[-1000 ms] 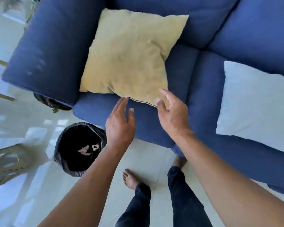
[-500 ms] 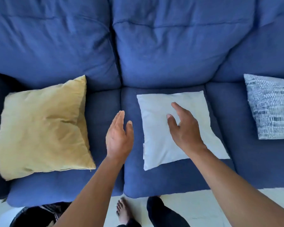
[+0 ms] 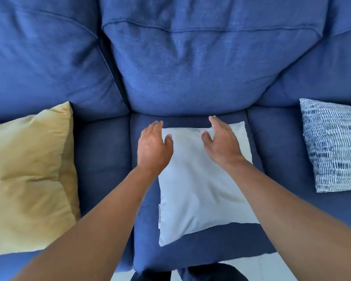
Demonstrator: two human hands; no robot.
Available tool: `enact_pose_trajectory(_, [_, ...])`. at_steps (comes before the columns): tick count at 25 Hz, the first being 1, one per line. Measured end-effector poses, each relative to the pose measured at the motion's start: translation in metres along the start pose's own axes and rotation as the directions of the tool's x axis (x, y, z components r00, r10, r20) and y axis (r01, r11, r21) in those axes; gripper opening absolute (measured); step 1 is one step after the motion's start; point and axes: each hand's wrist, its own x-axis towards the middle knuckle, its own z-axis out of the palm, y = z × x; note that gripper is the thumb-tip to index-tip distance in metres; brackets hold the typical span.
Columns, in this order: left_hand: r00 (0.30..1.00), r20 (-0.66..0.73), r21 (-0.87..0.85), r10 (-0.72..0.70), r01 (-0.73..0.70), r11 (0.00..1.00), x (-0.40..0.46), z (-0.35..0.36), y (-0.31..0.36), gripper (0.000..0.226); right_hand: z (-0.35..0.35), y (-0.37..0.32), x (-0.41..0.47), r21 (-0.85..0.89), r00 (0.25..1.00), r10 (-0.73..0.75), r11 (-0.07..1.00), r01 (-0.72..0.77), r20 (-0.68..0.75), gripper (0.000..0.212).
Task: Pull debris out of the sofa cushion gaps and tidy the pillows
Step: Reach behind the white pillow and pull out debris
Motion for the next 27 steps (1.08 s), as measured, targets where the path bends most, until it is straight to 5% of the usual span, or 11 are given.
enact_pose_trajectory(3, [0.977,0.046,0.095,-0.210,0.205,0.974,0.051,0.048,-0.016,0.062,0.022,0.028,0.052,-0.050,0.997,0.078,0.996,-0.077,0.025,0.048])
enact_pose_trajectory(7, [0.847,0.125,0.146,-0.516,0.499,0.854,0.114,0.092,-0.050,0.088,0.058,0.063,0.111,-0.142,0.989,0.145,0.980,-0.138,0.037,0.045])
enact_pose_trajectory(14, [0.876,0.148,0.411,-0.460,0.368,0.834,0.182,0.157,-0.060,0.149,0.133,0.121,0.152,-0.181,0.967,0.245,0.950,-0.253,-0.069,0.102])
enact_pose_trajectory(19, [0.939,0.070,0.448,-0.338,0.273,0.851,0.200,0.177,-0.075,0.152,0.129,0.129,0.205,-0.051,0.905,0.418,0.905,-0.422,-0.079,0.146])
enact_pose_trajectory(23, [0.982,-0.023,0.472,-0.187,0.175,0.864,0.205,0.186,-0.089,0.145,0.126,0.139,0.239,-0.188,0.936,0.351,0.917,-0.351,-0.034,0.138])
enact_pose_trajectory(27, [0.993,0.029,0.480,-0.110,0.083,0.874,0.223,0.193,-0.087,0.121,0.129,0.141,0.266,-0.289,0.964,0.254,0.931,-0.223,0.076,0.121])
